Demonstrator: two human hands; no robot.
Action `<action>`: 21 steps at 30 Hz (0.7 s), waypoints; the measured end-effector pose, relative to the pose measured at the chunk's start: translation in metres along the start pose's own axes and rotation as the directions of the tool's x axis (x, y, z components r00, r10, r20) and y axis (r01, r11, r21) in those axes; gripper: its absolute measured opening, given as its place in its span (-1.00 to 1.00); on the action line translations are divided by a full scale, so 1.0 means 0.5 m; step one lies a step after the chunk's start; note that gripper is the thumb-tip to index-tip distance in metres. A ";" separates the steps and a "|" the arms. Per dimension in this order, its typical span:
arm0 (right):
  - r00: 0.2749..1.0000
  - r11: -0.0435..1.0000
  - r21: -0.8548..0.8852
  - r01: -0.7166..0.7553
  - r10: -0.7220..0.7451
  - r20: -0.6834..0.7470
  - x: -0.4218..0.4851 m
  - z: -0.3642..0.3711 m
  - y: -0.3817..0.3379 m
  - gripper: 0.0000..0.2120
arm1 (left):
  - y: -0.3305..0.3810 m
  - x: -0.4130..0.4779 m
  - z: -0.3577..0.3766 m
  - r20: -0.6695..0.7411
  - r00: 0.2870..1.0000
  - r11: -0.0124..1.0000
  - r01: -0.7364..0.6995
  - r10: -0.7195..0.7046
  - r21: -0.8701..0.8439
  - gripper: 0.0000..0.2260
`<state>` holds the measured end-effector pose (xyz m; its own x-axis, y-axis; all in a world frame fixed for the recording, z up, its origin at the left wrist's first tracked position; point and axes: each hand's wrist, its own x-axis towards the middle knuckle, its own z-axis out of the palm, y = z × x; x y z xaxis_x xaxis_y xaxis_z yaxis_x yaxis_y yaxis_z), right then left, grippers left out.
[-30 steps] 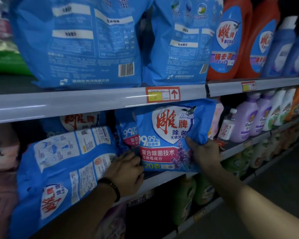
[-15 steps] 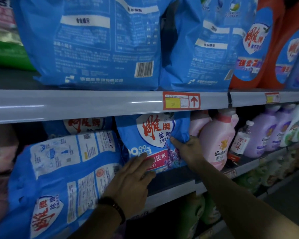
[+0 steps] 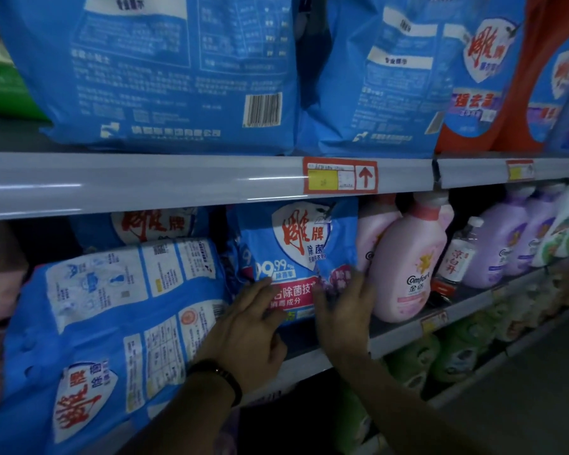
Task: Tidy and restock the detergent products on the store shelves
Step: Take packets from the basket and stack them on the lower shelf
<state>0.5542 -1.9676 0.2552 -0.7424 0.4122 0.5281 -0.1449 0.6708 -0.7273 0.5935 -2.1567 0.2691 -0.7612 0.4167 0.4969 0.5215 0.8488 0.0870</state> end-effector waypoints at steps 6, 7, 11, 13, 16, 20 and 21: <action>0.935 0.976 0.011 0.216 -0.210 0.285 -0.079 0.025 -0.017 -0.41 | -0.007 -0.001 0.003 -0.034 0.999 0.994 -0.015 0.011 -0.106 -0.65; 0.928 0.974 -0.005 0.225 -0.213 0.307 -0.080 0.031 -0.019 -0.37 | -0.007 -0.001 0.003 -0.043 0.999 0.991 -0.018 0.012 -0.130 -0.70; 0.881 0.964 -0.098 0.248 -0.182 0.436 -0.046 0.010 -0.048 -0.31 | -0.006 0.002 0.001 -0.094 0.995 0.982 -0.041 0.025 -0.183 -0.83; 0.804 0.968 -0.132 0.215 -0.099 0.586 -0.018 -0.020 -0.066 -0.26 | -0.004 -0.001 -0.006 -0.104 0.993 0.973 -0.073 0.052 -0.218 -0.80; 0.740 0.995 -0.089 0.041 0.030 0.672 -0.004 -0.072 -0.092 -0.38 | -0.002 -0.002 -0.028 -0.087 0.993 0.961 -0.098 0.078 -0.257 -0.75; 0.830 0.990 -0.082 0.113 -0.048 0.555 -0.062 -0.118 -0.136 -0.80 | 0.030 -0.024 -0.095 -0.194 0.979 0.883 -0.043 -0.055 -0.467 -0.82; 0.834 0.992 -0.037 0.124 -0.084 0.545 -0.081 -0.128 -0.152 -0.84 | 0.043 -0.045 -0.117 -0.228 0.965 0.862 -0.003 -0.131 -0.507 -0.79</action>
<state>0.6372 -1.9957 0.3172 -0.9637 -0.0484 0.2624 -0.2112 0.7393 -0.6394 0.6444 -2.1670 0.3104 -0.7147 0.2163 0.6651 0.6471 0.5653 0.5116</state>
